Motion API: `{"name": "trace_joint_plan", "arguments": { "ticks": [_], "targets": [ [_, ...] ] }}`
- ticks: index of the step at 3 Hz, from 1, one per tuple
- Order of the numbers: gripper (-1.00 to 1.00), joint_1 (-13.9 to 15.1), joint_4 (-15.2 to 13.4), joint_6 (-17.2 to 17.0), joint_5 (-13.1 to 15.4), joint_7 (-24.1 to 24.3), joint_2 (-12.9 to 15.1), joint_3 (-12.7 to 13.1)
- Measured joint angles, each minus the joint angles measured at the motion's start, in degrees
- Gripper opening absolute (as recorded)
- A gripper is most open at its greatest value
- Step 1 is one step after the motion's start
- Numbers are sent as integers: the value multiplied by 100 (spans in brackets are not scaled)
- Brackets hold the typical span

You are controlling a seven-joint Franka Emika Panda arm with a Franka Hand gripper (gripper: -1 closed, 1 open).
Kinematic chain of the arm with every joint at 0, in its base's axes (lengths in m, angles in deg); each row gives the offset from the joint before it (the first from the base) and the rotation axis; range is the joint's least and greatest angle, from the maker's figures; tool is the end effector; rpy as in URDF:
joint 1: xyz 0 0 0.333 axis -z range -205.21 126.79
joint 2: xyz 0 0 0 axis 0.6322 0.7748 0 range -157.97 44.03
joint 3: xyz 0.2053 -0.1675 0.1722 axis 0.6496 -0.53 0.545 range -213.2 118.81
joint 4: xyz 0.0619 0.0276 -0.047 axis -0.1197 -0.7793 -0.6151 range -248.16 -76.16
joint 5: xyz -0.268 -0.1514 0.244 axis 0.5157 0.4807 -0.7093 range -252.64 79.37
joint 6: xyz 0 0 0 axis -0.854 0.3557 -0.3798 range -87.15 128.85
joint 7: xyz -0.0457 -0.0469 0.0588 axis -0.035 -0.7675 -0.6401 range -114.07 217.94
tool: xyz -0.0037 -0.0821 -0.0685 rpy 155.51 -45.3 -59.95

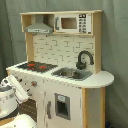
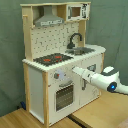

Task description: Play with the kitchen

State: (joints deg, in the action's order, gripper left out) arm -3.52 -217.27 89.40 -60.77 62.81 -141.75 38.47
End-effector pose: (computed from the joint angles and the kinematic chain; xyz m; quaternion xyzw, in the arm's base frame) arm 0.2920 0.3992 0.3353 0.4862 0.5163 0.4359 0.5541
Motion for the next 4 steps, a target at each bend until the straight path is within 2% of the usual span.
{"name": "trace_joint_plan", "arguments": {
  "ticks": [1, 2, 4],
  "targets": [
    [100, -242, -5, -511, 0, -112, 3, 25],
    [100, -433, -5, -962, 3, -440, -10, -30],
    [100, -1031, -43, -1807, 20, -1165, -14, -279]
  ]
}}
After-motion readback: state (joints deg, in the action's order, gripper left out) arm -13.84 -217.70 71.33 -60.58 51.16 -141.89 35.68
